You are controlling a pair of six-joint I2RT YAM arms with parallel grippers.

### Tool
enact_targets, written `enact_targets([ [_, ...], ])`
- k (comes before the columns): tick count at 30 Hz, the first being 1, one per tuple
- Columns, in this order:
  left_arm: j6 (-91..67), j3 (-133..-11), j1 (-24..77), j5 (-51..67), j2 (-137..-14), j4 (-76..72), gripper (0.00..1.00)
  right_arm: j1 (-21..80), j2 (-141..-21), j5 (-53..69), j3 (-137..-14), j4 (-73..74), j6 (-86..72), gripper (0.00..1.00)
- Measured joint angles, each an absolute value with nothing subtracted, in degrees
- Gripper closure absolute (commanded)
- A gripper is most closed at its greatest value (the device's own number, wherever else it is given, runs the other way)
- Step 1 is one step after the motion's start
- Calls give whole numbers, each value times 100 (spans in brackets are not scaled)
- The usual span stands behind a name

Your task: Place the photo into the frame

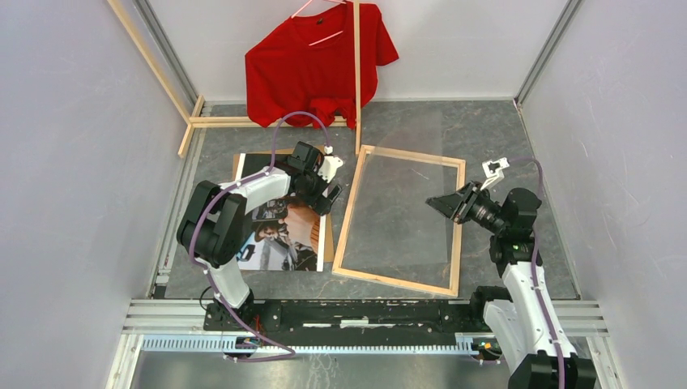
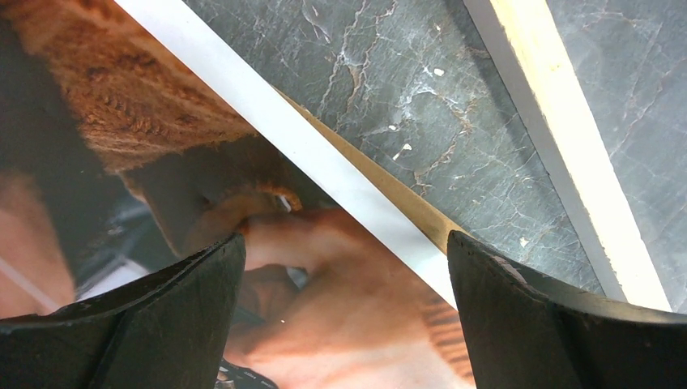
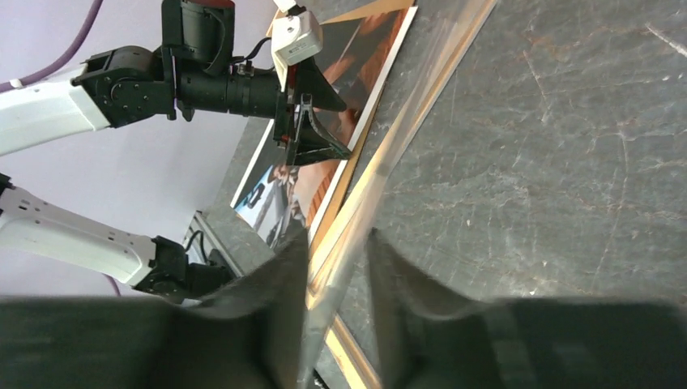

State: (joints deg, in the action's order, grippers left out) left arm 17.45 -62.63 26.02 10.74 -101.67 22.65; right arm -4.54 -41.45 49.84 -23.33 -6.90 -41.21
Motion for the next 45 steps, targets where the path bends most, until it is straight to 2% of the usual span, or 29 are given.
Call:
enact_targets([
  [2,1745,-6263,2606,1074,-10167,2265,0,-449,-4171,4987,-2357,-526,-4014,46],
  [4,1745,-6263,2613,1079,-10167,2265,0,-447,-4305,4965,-2464,-314,-3883,42],
  [17,1745,-6254,2628,1109,-10173,2265,0,-469,-5502,4731,-3437,701,-2904,40],
  [23,1745,-6248,2650,1109,-10175,2263,0,-620,-5616,4510,-3721,1210,-2508,53],
  [30,1745,-6248,2683,1109,-10175,2263,0,-644,-5343,4348,-3747,1304,-2421,74],
  [32,1745,-6248,2707,1109,-10175,2263,0,-644,-5221,4362,-3747,1302,-2432,84],
  [36,1745,-6248,2749,1109,-10178,2263,0,-644,-5089,4368,-3747,1310,-2456,96],
  [38,1745,-6246,2751,1109,-10178,2263,0,-644,-5068,4366,-3747,1334,-2456,100],
  [45,1745,-6243,2766,1107,-10178,2263,0,-646,-5000,4405,-3771,1341,-2646,100],
])
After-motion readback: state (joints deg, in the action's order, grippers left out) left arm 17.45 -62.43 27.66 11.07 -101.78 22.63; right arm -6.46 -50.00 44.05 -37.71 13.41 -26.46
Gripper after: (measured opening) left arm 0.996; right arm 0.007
